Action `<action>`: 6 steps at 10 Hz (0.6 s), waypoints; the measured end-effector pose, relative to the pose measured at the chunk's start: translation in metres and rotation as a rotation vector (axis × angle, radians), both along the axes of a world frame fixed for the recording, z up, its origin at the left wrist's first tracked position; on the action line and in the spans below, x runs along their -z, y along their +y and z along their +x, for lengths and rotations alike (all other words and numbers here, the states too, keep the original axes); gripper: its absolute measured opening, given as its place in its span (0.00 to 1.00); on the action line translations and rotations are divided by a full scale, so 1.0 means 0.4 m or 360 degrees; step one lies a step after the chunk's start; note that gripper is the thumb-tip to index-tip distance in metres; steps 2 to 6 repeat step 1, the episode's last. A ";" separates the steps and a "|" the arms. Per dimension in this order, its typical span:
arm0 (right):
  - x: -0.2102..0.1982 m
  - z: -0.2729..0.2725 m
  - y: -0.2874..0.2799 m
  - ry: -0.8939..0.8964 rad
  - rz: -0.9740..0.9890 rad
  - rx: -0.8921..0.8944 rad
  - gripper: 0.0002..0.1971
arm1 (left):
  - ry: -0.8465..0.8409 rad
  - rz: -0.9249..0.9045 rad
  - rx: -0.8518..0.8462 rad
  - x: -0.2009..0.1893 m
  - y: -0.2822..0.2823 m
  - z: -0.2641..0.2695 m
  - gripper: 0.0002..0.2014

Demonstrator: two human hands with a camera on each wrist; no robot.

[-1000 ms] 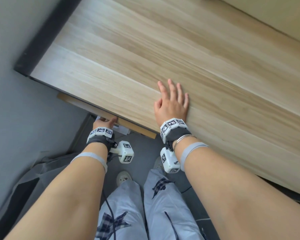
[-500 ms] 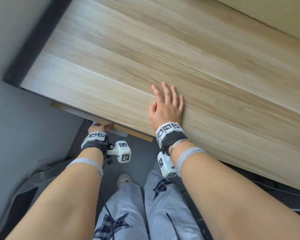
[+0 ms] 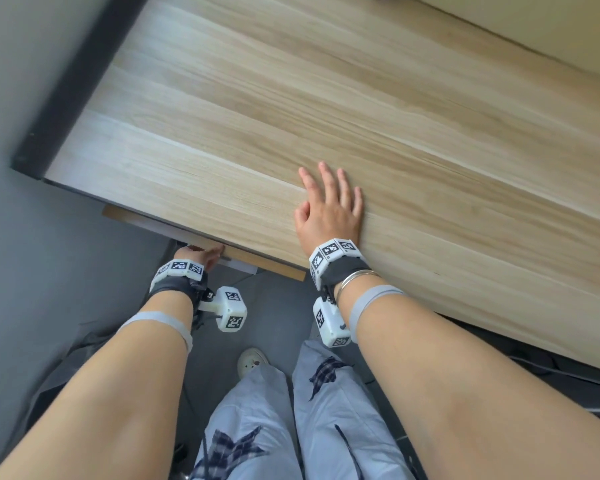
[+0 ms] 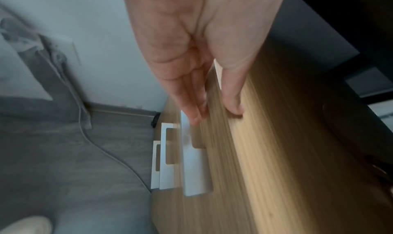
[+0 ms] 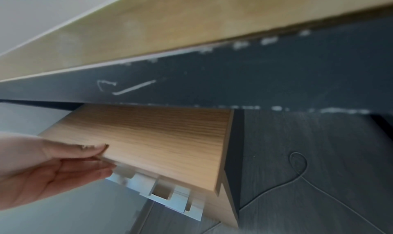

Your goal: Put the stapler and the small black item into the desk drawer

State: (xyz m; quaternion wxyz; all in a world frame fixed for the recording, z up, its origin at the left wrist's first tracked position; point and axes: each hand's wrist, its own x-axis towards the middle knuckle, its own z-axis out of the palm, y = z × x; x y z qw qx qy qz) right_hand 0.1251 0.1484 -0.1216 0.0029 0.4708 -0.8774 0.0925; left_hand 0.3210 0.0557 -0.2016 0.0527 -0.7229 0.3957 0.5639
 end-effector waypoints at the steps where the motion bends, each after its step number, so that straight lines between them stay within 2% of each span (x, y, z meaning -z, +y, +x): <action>1: -0.010 0.001 -0.002 -0.0074 0.0044 0.0014 0.29 | -0.0192 0.0025 0.0306 -0.042 0.012 0.008 0.25; 6: -0.010 0.001 -0.002 -0.0074 0.0044 0.0014 0.29 | -0.0192 0.0025 0.0306 -0.042 0.012 0.008 0.25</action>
